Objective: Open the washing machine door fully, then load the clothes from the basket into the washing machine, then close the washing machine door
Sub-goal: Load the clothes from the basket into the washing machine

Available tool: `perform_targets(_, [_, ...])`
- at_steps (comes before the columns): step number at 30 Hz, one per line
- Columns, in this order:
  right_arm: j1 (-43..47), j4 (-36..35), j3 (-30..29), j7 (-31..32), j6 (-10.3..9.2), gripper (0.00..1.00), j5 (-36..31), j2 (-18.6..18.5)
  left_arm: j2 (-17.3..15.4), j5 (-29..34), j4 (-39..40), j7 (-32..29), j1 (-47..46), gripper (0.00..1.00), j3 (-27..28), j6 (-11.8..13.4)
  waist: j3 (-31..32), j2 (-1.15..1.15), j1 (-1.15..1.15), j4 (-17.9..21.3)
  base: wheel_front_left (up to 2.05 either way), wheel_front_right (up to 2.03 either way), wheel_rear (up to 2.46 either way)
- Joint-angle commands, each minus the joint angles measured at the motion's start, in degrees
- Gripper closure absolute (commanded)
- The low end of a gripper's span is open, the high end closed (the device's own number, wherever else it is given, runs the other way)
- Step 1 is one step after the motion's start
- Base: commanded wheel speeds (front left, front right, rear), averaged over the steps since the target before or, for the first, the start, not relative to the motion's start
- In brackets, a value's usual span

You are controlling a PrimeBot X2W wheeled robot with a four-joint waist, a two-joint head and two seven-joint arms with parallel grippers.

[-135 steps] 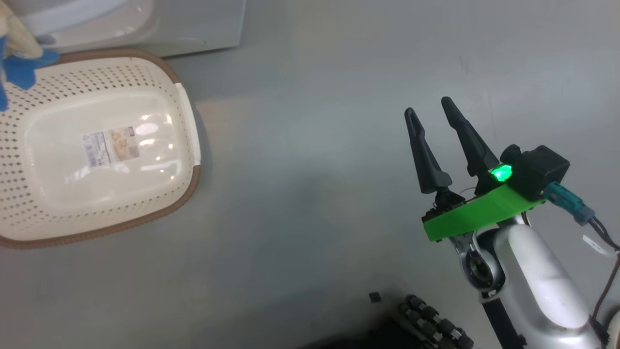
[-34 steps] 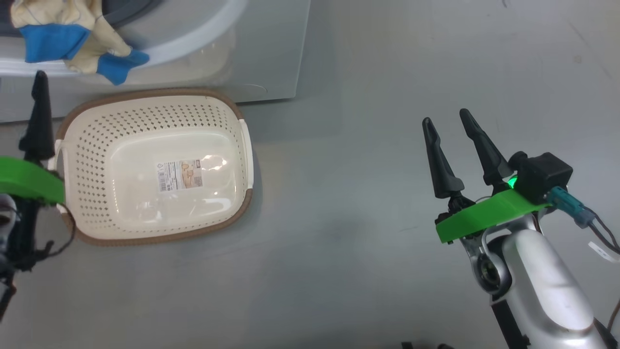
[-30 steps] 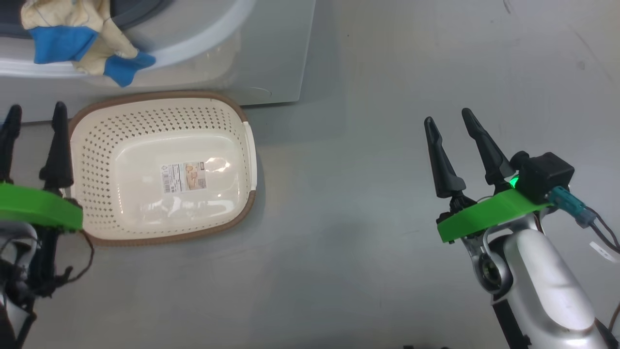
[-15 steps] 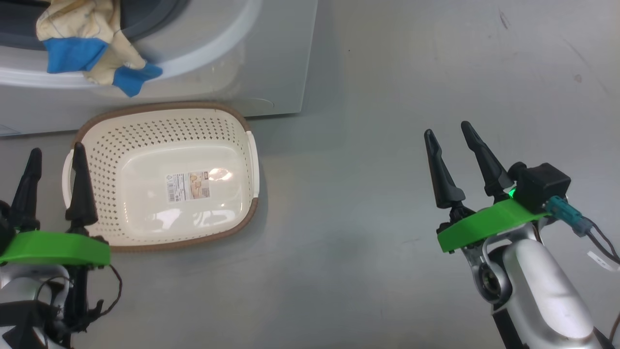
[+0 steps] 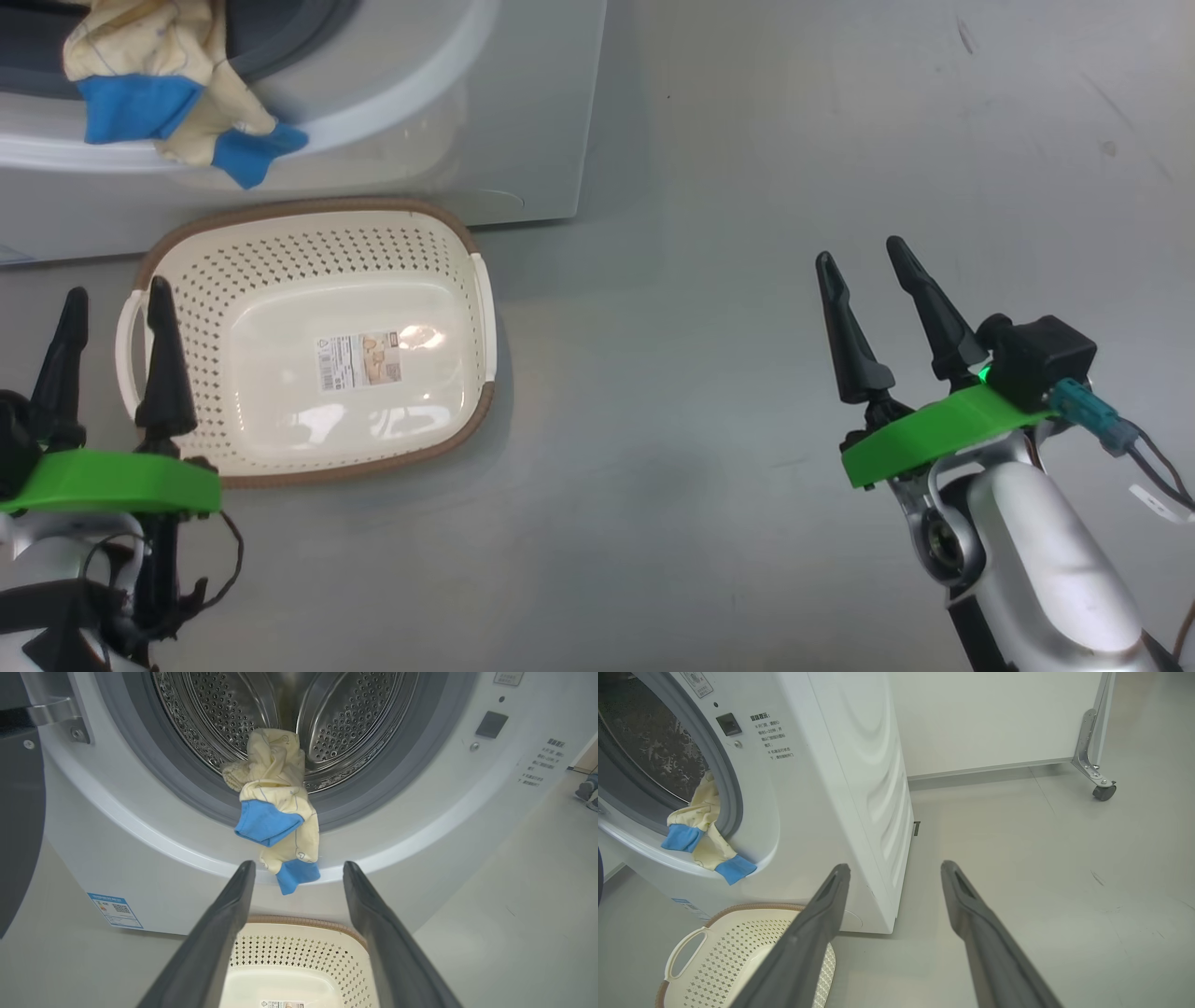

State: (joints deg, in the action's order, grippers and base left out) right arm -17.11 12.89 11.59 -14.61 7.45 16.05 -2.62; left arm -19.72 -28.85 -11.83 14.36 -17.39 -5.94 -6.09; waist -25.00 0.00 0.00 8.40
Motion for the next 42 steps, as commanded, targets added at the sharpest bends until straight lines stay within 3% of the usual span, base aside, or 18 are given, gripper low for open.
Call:
perform_targets(1, [0.3, -1.4, 1.2, -0.4, 0.03, 0.0, 0.0, -0.3, -1.3, 0.6, 1.2, 0.6, -0.6, 0.0, 2.7, -0.4, 0.1, 0.0, 0.0, 0.0, 0.0, 0.0, 0.0])
perform_targets(11, [0.7, -1.3, 1.7, -0.4, 0.03, 0.0, 0.0, -0.3, -0.5, 1.6, 0.4, 0.6, -0.3, 0.0, 3.7, -1.1, 0.6, 0.0, 0.0, 0.3, 0.0, 0.0, 0.0])
perform_targets(17, [1.0, -1.6, 2.1, -0.4, 0.03, 0.0, 0.1, -0.3, -1.6, 2.6, -1.5, 0.6, -1.2, 0.0, 2.1, -1.2, -0.4, 0.0, 0.0, 1.0, 0.0, 0.0, 0.0])
perform_targets(21, [0.8, -1.8, 2.1, -0.4, 0.03, 0.0, 0.2, -0.3, -1.5, 0.5, -2.8, -0.2, -3.1, 0.0, 1.6, -1.3, -1.4, 0.0, 0.0, 1.4, 0.0, 0.0, 0.0])
perform_targets(42, [-1.5, -3.4, 3.7, -0.4, 0.03, 0.0, 2.4, -0.3, -11.4, -2.7, -19.8, -5.0, -25.2, 0.0, -5.1, -1.4, -9.5, 0.0, 0.0, 6.8, 0.0, 0.0, 0.0])
